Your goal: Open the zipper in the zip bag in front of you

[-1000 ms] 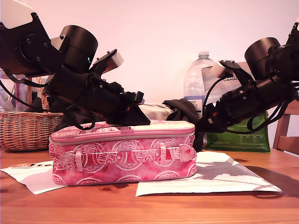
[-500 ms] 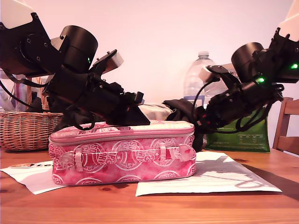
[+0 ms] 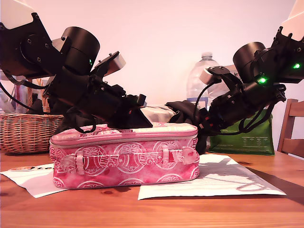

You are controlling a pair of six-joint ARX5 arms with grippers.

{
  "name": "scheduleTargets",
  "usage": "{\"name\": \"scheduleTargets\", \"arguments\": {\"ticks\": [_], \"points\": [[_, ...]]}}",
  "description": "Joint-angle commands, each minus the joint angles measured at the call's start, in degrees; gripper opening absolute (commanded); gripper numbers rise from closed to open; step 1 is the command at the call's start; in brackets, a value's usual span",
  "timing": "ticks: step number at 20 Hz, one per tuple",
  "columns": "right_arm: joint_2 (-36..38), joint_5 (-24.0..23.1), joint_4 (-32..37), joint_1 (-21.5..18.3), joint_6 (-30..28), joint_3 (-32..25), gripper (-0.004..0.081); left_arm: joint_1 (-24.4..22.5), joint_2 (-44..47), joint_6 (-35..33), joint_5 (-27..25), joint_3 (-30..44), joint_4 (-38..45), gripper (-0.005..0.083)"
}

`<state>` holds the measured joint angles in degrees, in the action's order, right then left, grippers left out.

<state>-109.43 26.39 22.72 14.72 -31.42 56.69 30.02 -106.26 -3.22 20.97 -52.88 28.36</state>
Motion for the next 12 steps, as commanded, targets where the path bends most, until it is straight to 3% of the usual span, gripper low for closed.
{"name": "scheduleTargets", "arguments": {"ticks": [1, 5, 12], "points": [[-1.6, 0.0, 0.3, 0.5, -0.1, 0.4, 0.0121, 0.3, -1.1, -0.3, 0.0, 0.3, -0.4, -0.0019], [-1.6, 0.4, 0.2, 0.7, -0.1, 0.4, -0.0013, 0.3, -1.1, -0.2, 0.0, 0.3, -0.4, -0.0019], [-1.4, 0.2, -4.7, 0.2, -0.4, 0.4, -0.0013, 0.2, -1.1, -0.3, 0.0, 0.3, -0.5, -0.0019]]}}
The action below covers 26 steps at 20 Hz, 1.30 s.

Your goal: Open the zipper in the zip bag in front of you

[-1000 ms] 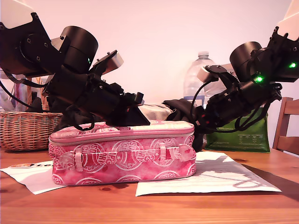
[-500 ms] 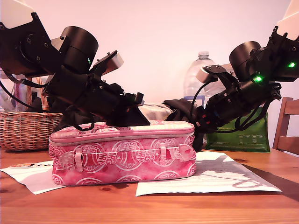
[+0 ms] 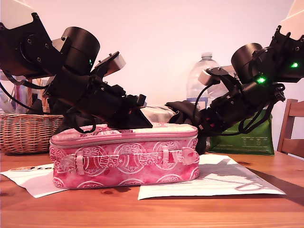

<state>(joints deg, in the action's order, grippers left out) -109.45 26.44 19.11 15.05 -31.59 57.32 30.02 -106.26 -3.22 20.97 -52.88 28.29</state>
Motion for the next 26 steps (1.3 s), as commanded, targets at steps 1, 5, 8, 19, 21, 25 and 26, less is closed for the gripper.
{"name": "scheduleTargets", "arguments": {"ticks": [1, 5, 8, 19, 21, 25, 26], "points": [[-1.1, 0.1, -1.7, -0.1, -0.2, -0.2, -0.0013, 0.3, -1.1, -0.3, 0.0, 0.3, -0.4, -0.0019], [1.1, -0.1, -4.6, -0.1, -1.9, -0.2, -0.0013, 0.2, -1.1, -0.2, -0.9, 0.2, -2.8, -0.0019], [2.9, -1.6, -8.2, -0.1, -3.3, -0.2, -0.0013, 0.1, -1.1, -0.2, -1.8, 0.2, -3.3, -0.0019], [7.4, -1.5, -22.6, -0.1, -3.4, -0.2, -0.0013, 0.1, -1.1, 0.2, -2.4, 0.2, -3.4, -0.0019], [9.2, -1.4, -24.9, -0.1, -3.3, -0.2, -0.0013, 0.0, -1.1, 0.2, -2.4, 0.2, -3.4, -0.0019], [12.4, -1.0, -32.7, 1.0, -3.1, -0.2, -0.0013, -0.7, -1.1, 1.5, -2.6, 0.2, -3.4, -0.0019], [12.9, -0.4, -34.5, 1.3, -2.7, -0.2, -0.0013, -0.8, -1.1, 1.7, -2.6, 0.2, -3.4, -0.0019]]}}
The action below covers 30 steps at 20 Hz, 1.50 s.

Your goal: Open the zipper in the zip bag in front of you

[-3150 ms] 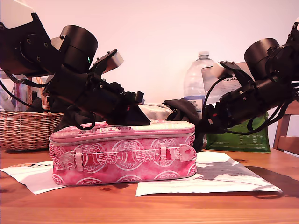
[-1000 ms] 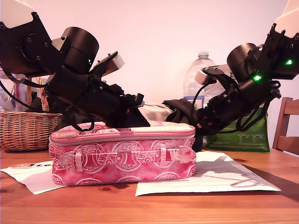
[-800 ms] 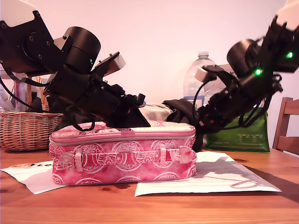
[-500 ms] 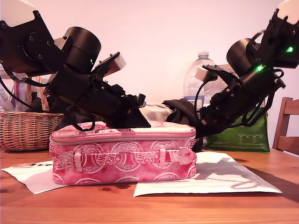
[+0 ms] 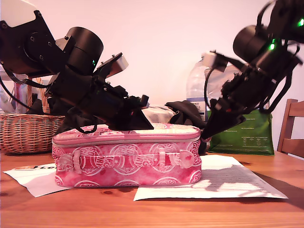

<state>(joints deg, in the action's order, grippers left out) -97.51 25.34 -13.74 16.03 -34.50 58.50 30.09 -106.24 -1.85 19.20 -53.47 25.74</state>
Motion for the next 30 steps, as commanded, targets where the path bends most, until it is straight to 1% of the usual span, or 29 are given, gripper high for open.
{"name": "scheduleTargets", "arguments": {"ticks": [1, 3, 5, 6, 8, 13, 14, 16, 17, 20, 23, 25, 28, 30], "points": [[1.2, 2.2, -3.6, 0.9, 0.2, -1.4, -0.0013, -0.9, -1.2, 0.4, -0.8, 0.8, -0.8, -0.0019], [1.3, 2.5, -4.8, 1.6, 0.0, -1.4, -0.0013, -0.9, -1.2, 0.3, -0.8, 0.8, -0.8, -0.0019], [1.3, 2.7, -4.1, 2.0, 0.2, -1.4, -0.0013, -0.8, -1.2, 0.3, -0.1, 0.8, -1.4, -0.0019], [1.4, 3.6, -4.7, 2.1, 0.2, -1.4, -0.0013, -0.8, -1.2, 0.5, -0.1, 0.8, -2.0, -0.0019], [1.5, 6.3, -8.0, 2.4, 0.2, -1.4, -0.0013, -0.8, -1.2, 1.6, -0.1, 0.8, -3.0, -0.0019], [1.5, 6.3, -13.0, 3.1, 0.2, -1.4, -0.0013, -0.8, -1.2, 1.8, -0.1, 0.8, -3.2, -0.0019], [1.5, 7.4, -13.8, 3.1, 0.2, -1.4, -0.0013, -0.8, -1.2, 1.8, -0.1, 0.8, -3.2, -0.0019], [1.6, 11.7, -15.3, 3.1, 0.2, -1.4, -0.0013, -0.8, -1.2, 1.8, -0.1, 0.8, -3.2, -0.0019], [1.6, 13.1, -15.8, 3.4, 0.3, -1.4, -0.0013, -0.8, -1.2, 1.9, -0.1, 0.8, -3.3, -0.0019], [1.6, 14.7, -15.8, 4.3, 1.7, -1.4, -0.0013, -0.8, -1.2, 1.9, -0.1, 0.8, -3.5, -0.0019], [1.6, 14.6, -15.5, 5.0, 1.7, -1.4, -0.0013, -0.8, -1.2, 1.9, 0.7, 0.8, -3.7, -0.0019], [1.6, 14.2, -15.3, 4.8, 1.7, -1.4, -0.0013, -0.8, -0.9, 1.8, 2.8, 0.8, -4.5, -0.0019], [1.6, 11.6, -15.3, 4.6, 1.7, -1.4, -0.0013, -0.8, 4.5, 1.2, 6.1, 0.8, -9.9, -0.0019], [1.6, 11.5, -15.3, 4.5, 1.7, -1.4, -0.0013, -0.8, 10.0, -1.5, 6.5, 0.8, -16.5, -0.0019]]}}
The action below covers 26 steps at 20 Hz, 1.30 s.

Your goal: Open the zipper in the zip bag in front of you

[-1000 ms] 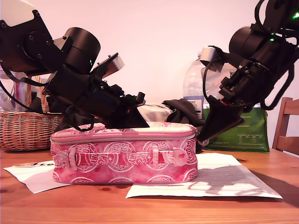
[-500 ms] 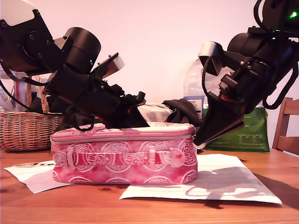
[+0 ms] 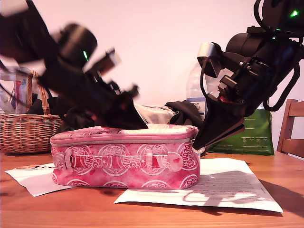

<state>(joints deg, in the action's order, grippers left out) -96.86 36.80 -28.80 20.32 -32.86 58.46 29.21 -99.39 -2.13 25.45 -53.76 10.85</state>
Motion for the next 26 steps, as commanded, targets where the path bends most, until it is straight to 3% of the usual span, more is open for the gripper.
{"name": "scheduleTargets", "arguments": {"ticks": [1, 5, 10, 26], "points": [[0.9, 0.0, -0.2, 0.1, 0.0, -1.3, -0.0013, 0.0, 5.2, -1.4, 0.7, 1.1, -5.2, -0.0019], [0.9, 0.1, -0.3, 0.0, 0.1, -1.3, -0.0013, 0.0, 8.4, -3.1, 2.4, 1.1, -17.2, -0.0019], [0.9, 0.2, -1.3, 0.0, 0.1, -1.3, -0.0013, 0.1, 7.2, -4.3, -0.4, 1.1, -20.5, -0.0019], [5.0, 0.2, -6.6, 2.6, 3.4, -0.2, -0.0013, 0.1, 0.5, -2.3, 0.7, 1.1, -18.2, -0.0019]]}}
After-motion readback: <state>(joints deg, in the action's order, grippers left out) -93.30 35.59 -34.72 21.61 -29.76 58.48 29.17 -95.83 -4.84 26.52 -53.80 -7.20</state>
